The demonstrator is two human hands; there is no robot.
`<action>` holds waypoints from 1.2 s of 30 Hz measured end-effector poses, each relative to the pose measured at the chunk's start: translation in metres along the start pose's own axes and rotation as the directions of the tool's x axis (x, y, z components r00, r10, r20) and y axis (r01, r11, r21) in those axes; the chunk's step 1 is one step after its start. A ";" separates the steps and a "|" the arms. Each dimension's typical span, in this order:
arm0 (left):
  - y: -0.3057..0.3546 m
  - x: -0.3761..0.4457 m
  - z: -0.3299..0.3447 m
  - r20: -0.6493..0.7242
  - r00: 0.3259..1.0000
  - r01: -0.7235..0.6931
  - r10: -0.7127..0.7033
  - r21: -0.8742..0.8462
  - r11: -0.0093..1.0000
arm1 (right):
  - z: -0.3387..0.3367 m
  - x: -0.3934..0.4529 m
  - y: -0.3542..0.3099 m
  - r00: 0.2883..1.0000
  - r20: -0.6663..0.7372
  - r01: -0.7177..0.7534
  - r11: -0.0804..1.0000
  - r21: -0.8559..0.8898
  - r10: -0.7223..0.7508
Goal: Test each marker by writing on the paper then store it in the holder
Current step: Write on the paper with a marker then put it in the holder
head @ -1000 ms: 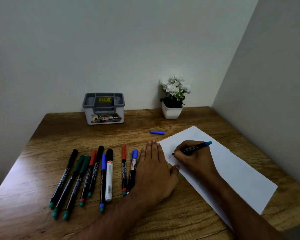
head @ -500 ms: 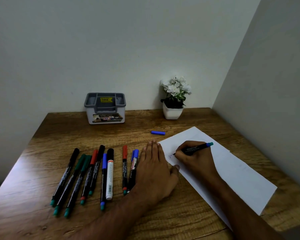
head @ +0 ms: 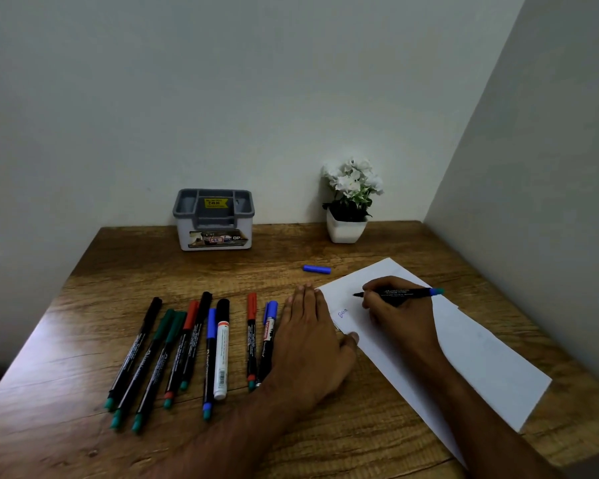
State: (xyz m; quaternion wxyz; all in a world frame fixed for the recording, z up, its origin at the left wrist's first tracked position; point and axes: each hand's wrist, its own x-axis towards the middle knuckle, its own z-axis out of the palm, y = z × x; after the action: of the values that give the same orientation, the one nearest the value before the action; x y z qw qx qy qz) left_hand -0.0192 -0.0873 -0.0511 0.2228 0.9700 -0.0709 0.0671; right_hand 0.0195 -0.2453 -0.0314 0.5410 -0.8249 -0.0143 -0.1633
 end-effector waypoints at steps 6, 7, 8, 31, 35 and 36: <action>0.004 0.002 -0.005 0.015 1.000 0.018 -0.017 -0.057 0.998 | 0.000 0.001 0.008 0.993 0.020 -0.114 0.992 0.061 0.113; 0.005 0.002 -0.007 0.018 1.000 0.020 -0.018 -0.076 0.997 | 0.000 0.002 0.008 0.992 0.026 -0.127 0.990 0.062 0.125; 0.006 0.002 -0.009 0.022 1.000 0.019 -0.017 -0.098 0.995 | 0.000 0.002 0.006 0.992 0.039 -0.124 0.990 0.066 0.122; -0.024 0.115 -0.036 0.103 0.991 -0.086 0.079 0.061 0.994 | 0.000 0.056 -0.020 0.924 0.097 -0.372 0.805 0.462 0.370; -0.022 0.121 -0.038 0.157 0.987 -0.049 0.044 0.032 0.998 | -0.001 0.060 -0.013 0.917 0.084 -0.379 0.787 0.486 0.390; -0.023 0.123 -0.038 0.121 0.991 -0.054 0.053 0.007 0.999 | -0.002 0.061 -0.012 0.918 0.088 -0.378 0.784 0.493 0.387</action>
State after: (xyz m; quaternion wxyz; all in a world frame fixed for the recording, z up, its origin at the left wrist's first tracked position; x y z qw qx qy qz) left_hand 0.1011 -0.0635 -0.0074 0.2115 0.9711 -0.1099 0.0145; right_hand 0.0743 -0.2512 -0.0025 0.7579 -0.6402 0.1161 -0.0483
